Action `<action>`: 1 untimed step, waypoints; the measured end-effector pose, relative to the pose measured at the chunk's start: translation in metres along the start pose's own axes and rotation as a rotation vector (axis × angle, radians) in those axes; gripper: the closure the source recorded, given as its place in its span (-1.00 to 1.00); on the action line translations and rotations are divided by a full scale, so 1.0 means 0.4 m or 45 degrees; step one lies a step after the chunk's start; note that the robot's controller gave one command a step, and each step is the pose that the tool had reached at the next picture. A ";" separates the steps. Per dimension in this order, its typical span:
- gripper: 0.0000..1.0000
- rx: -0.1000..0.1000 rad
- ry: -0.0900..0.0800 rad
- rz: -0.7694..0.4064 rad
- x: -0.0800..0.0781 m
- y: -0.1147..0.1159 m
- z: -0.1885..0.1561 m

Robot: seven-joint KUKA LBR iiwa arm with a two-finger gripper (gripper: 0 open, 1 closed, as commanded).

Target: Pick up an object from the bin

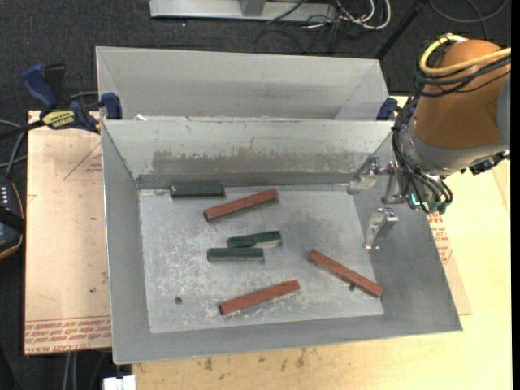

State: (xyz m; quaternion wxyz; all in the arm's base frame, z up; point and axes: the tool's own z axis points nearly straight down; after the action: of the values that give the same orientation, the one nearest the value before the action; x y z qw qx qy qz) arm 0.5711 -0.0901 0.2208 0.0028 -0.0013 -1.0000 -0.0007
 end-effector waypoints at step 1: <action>-1.00 0.001 -0.009 -0.003 -0.004 0.001 -0.010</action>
Offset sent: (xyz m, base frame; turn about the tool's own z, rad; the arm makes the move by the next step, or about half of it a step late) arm -0.0576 -0.0172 -0.1508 -0.2400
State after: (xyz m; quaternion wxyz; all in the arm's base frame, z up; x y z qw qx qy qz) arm 0.5726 -0.0898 0.2247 -0.0007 -0.0001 -1.0000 -0.0002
